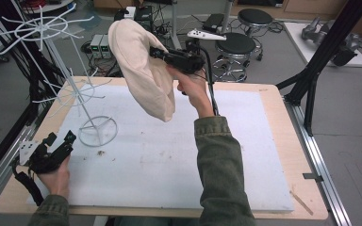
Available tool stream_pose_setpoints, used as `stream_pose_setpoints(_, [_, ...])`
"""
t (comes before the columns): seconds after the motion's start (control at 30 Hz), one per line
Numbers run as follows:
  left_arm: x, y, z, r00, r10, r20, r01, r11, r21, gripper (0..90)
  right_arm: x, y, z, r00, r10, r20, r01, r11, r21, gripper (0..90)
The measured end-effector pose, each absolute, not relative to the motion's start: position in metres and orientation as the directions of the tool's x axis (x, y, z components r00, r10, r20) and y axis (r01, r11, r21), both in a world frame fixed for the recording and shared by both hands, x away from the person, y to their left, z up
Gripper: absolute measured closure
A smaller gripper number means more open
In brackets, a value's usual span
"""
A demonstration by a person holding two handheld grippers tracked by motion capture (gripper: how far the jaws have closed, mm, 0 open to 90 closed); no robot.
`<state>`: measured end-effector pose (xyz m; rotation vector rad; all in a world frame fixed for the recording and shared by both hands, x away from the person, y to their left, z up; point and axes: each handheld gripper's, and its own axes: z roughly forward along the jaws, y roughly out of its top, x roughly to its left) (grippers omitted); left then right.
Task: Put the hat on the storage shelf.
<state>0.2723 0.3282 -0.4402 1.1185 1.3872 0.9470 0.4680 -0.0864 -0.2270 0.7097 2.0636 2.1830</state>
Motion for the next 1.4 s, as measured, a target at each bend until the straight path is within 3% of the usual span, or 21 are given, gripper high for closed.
stream_pose_setpoints(0.77, [0.271,0.33,-0.44,0.009,0.966,-0.26,0.122,0.257,0.959,30.7,0.453,-0.047,-0.146,-0.918,0.369,0.146,0.159,0.007,0.987,75.0])
stream_pose_setpoints(1.4, [0.272,0.331,-0.441,0.015,0.962,-0.273,0.124,0.269,0.955,30.7,0.44,0.019,-0.102,-0.951,0.303,0.061,0.09,0.083,0.993,74.3])
